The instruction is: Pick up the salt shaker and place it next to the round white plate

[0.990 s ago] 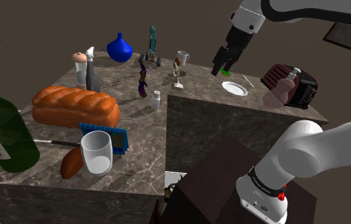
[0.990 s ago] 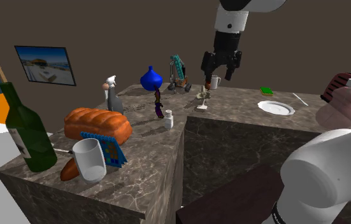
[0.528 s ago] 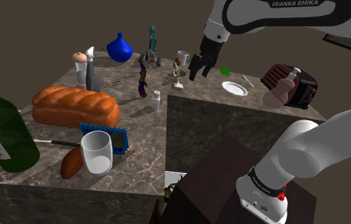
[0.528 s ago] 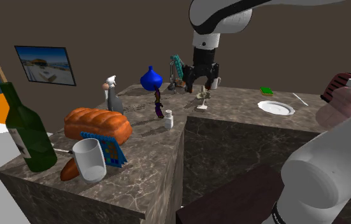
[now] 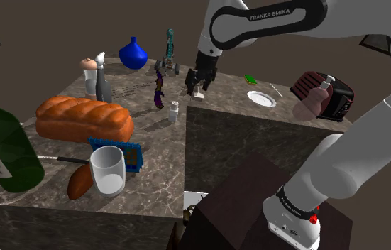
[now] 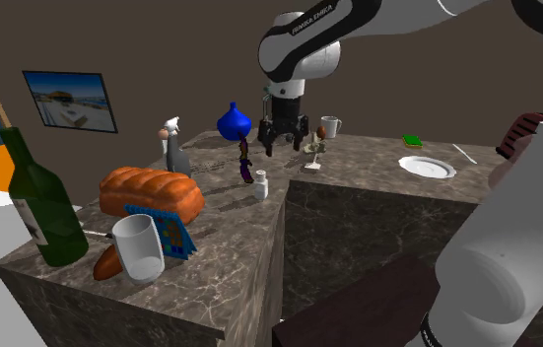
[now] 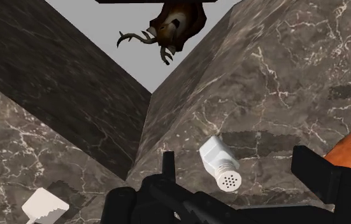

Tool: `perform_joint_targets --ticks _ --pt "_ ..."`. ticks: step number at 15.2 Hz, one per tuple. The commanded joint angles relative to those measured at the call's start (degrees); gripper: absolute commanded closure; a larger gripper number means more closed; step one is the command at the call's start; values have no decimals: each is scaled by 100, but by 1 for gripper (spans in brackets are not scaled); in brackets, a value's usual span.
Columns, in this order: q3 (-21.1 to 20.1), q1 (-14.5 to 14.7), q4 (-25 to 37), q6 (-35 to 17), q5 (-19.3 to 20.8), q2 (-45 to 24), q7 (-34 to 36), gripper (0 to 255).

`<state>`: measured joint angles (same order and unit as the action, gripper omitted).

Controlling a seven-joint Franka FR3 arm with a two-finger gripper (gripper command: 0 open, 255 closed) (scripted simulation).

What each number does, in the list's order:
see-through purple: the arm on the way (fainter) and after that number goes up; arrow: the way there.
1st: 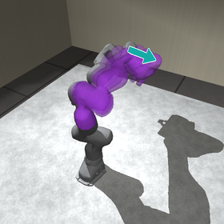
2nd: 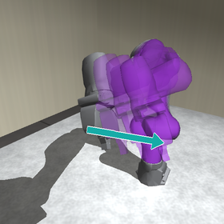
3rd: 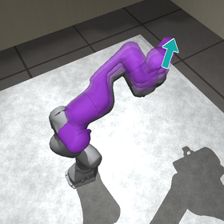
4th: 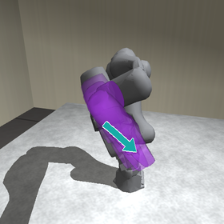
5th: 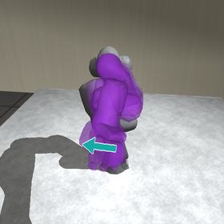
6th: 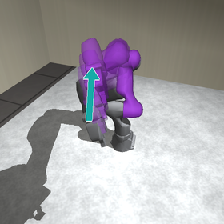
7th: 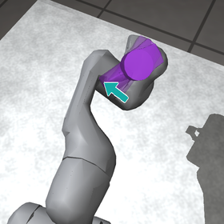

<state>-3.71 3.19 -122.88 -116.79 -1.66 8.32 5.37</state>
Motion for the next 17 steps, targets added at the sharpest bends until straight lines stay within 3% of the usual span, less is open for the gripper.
perform_joint_targets --ticks 1,7,17 --pt "-40 23 322 -119 23 -489 61 0" --pt "-110 108 1288 -303 114 -1777 214 0" --pt "-108 120 1005 -832 135 -2022 229 0"
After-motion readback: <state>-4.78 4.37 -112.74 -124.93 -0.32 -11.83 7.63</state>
